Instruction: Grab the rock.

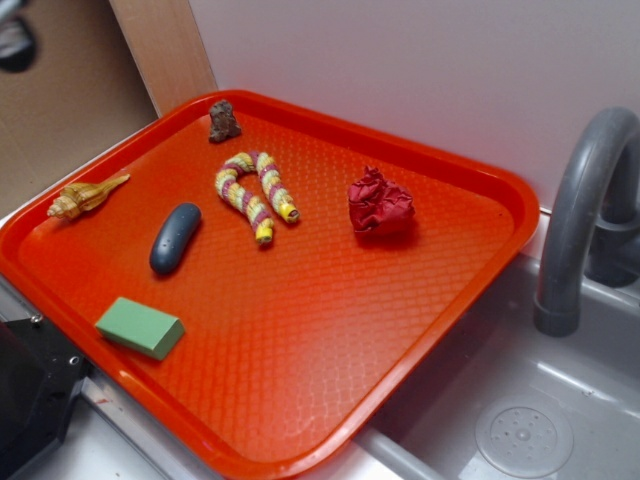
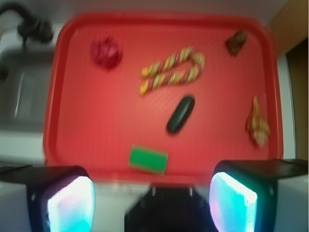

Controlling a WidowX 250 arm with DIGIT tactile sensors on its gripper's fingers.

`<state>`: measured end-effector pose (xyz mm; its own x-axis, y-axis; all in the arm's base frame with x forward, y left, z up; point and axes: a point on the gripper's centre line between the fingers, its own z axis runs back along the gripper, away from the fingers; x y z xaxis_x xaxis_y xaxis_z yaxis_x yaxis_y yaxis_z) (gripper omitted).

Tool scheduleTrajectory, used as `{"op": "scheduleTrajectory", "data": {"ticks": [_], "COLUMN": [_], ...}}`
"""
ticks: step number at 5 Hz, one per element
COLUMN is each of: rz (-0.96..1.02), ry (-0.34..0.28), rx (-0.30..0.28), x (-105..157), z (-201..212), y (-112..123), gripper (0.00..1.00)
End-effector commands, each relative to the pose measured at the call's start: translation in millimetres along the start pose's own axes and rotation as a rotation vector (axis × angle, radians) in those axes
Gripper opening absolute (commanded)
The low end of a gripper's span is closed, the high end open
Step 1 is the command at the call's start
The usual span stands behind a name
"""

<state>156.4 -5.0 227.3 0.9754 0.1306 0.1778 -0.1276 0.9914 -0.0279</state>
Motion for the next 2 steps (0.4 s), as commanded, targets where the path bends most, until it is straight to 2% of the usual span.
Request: {"op": "scheduleTrajectory", "data": {"ticks": [1,2], "rz": [0.179,0.265], "ry": [-0.129,-0.234], "rx": [0.111,0.176], "x": [65,89], "z": [-33,-54], "y": [50,82], "gripper": [1.0,1.0]}}
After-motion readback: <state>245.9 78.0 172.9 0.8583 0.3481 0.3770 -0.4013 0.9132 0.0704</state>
